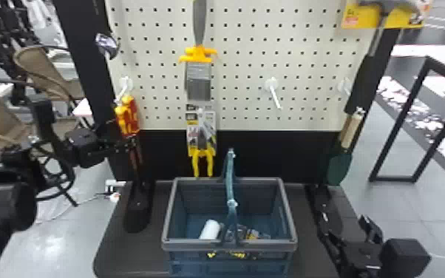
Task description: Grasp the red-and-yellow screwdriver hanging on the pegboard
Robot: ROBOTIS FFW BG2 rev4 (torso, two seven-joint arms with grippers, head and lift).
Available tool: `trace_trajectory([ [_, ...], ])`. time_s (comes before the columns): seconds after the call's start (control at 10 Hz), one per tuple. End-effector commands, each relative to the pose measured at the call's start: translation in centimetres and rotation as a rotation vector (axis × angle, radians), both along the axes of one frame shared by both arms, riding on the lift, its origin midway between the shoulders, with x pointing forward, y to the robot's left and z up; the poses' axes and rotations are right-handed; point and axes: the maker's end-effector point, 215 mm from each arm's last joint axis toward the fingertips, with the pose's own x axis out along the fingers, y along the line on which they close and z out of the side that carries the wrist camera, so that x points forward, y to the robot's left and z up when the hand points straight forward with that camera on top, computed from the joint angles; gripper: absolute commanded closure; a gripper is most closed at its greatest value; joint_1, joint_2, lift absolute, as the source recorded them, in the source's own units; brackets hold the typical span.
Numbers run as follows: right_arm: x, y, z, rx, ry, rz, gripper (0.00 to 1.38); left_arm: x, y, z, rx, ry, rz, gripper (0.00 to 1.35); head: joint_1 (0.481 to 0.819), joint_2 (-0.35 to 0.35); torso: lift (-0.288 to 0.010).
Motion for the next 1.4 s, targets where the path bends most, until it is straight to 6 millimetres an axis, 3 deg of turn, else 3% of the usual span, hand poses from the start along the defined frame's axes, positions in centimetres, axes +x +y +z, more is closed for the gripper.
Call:
trace_trajectory([
  [0.0, 0.0, 0.1, -0.1, 0.0, 0.001, 0.003, 0.4, 0.5, -0.1, 0.9, 0.027, -0.009, -0.009, 0.22, 0.549, 0.0, -0.1],
  [0.4, 0.1, 0.1, 0.0, -0.001, 0.001, 0.005, 0.4, 1.3, -1.2, 2.1, 0.085, -0.026, -0.031, 0.25, 0.549, 0.0, -0.1],
  [0.5, 0.0, 0.1, -0.1, 0.001, 0.003, 0.005, 0.4, 1.3, -1.4, 1.7, 0.091, -0.014, -0.032, 0.37, 0.549, 0.0, -0.1],
  [0.6, 0.0, 0.1, -0.3, 0.004, 0.006, 0.004, 0.4, 1.3, -1.4, 0.9, 0.095, 0.009, -0.026, 0.63, 0.549, 0.0, -0.1],
  [0.7, -0.1, 0.0, -0.3, 0.005, 0.007, 0.003, 0.4, 1.3, -1.3, -0.2, 0.092, 0.047, -0.015, 0.76, 0.549, 0.0, -0.1],
  [0.9, -0.1, 0.0, -0.4, 0.005, 0.009, 0.003, 0.4, 1.3, -1.0, -0.7, 0.09, 0.067, -0.003, 1.17, 0.549, 0.0, -0.1],
  [1.3, -0.3, -0.1, -0.9, 0.003, 0.018, 0.001, 0.4, 1.3, -0.4, -0.7, 0.092, 0.061, 0.011, 1.22, 0.549, 0.0, -0.1],
])
